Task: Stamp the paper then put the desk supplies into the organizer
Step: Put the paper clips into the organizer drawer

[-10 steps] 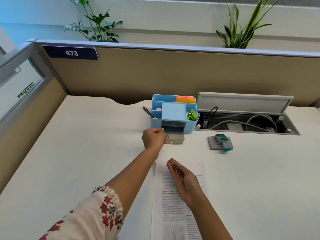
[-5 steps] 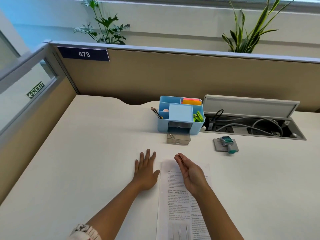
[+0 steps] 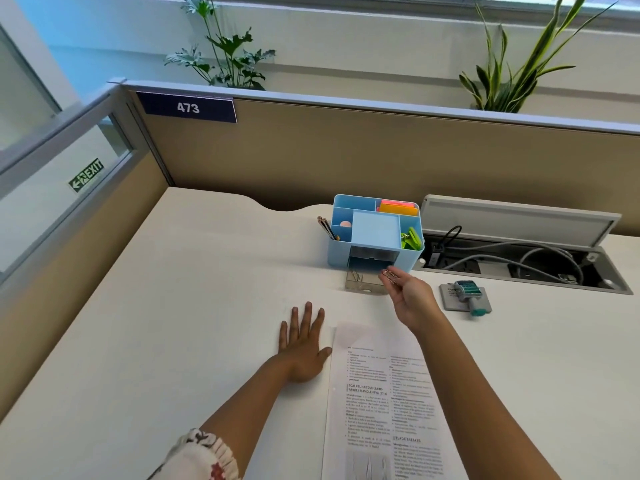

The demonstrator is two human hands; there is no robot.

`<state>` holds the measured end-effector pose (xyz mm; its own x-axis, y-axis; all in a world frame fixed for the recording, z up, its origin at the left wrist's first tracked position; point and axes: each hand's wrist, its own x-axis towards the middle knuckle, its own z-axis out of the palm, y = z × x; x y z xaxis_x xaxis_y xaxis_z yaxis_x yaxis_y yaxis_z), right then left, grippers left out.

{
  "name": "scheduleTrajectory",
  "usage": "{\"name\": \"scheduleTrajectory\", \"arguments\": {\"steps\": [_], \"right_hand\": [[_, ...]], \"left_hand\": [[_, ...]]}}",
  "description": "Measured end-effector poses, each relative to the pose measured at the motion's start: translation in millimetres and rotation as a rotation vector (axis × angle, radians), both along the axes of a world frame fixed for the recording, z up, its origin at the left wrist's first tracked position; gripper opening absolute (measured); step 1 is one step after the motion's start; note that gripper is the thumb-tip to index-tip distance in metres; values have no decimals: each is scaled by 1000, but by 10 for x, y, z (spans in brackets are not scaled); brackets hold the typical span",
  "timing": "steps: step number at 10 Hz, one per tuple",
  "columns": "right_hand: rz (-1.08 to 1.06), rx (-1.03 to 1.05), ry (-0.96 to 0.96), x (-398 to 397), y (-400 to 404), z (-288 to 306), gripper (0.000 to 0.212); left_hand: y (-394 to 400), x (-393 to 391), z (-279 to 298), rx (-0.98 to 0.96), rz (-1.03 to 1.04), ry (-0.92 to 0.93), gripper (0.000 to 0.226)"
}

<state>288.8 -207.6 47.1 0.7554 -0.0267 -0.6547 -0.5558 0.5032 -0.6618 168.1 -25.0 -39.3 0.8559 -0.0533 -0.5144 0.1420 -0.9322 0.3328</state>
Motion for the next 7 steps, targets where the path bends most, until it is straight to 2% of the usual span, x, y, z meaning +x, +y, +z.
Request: {"name": "scheduleTrajectory", "arguments": {"steps": [2,4,5,7], "right_hand": [[60,-81,-10,101,64,14,41],[137,-148,-135,53,29,-54,45],[206,-283,-211,55,-1,-185,43],[350,-915,-514,-47,-103,-285,37]], "left_hand": [[-10,6,20,11,-8,15,74],[-3,-1,31,13,-15,19,74],[-6,-2,42,11,-13,20,74],[-4,-3,46,14,-11,23,74]]}}
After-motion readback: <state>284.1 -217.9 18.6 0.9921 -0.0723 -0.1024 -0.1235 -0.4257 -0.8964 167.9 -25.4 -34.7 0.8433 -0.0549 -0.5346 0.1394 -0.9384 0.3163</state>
